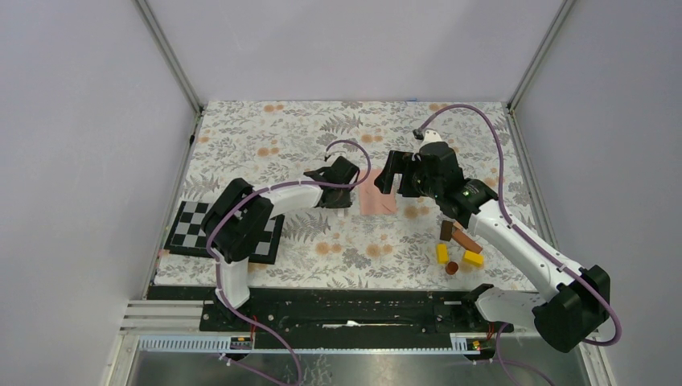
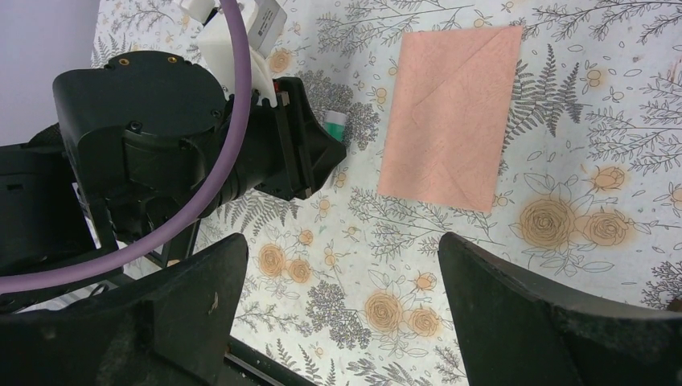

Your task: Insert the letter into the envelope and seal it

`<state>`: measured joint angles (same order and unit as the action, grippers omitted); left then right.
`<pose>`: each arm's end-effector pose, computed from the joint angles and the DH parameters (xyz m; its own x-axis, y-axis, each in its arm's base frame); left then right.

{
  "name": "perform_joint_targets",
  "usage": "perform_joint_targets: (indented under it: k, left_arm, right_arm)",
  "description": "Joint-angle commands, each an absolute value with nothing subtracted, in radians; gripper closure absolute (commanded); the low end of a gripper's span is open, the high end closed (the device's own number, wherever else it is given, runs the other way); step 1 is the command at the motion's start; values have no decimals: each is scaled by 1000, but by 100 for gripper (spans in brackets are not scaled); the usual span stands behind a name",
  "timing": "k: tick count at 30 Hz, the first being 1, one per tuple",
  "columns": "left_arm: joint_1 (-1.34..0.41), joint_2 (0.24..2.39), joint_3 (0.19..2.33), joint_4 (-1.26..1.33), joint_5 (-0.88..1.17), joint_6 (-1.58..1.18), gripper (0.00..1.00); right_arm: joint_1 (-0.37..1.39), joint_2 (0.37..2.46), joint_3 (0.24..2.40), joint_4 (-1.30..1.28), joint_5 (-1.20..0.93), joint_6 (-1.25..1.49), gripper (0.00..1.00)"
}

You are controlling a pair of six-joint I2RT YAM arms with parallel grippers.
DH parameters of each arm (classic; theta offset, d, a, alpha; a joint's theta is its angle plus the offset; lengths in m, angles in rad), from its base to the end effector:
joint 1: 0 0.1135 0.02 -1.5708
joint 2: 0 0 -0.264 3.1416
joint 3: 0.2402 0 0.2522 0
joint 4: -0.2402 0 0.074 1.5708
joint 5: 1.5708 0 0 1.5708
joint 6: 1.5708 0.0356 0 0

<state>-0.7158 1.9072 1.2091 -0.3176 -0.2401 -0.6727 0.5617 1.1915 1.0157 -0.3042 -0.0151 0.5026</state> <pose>0.3003 -0.2499 0.1589 -0.8398 -0.0717 -0.5381 0.0250 0.9851 -0.1703 0.2292 0.1449 0.3244 -0.6045 0.1887 -0.7739 -0.2884 0.8538 0.4334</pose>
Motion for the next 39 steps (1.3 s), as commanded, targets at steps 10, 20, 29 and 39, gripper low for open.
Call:
perform_joint_targets:
  k: [10, 20, 29, 39]
  left_arm:
    - [-715, 1920, 1247, -321, -271, -657, 54]
    - [-715, 1894, 1271, -314, -252, -632, 45]
    - [-705, 1766, 1353, -347, -215, -582, 14]
    - [-664, 1517, 1504, -472, -197, -503, 1]
  right_arm:
    - [549, 1196, 1016, -284, -35, 505, 5]
    - [546, 1193, 1022, -285, -35, 506, 5]
    - [537, 1184, 1079, -316, -24, 495, 2]
    - [532, 1179, 1222, -350, -6, 478, 0]
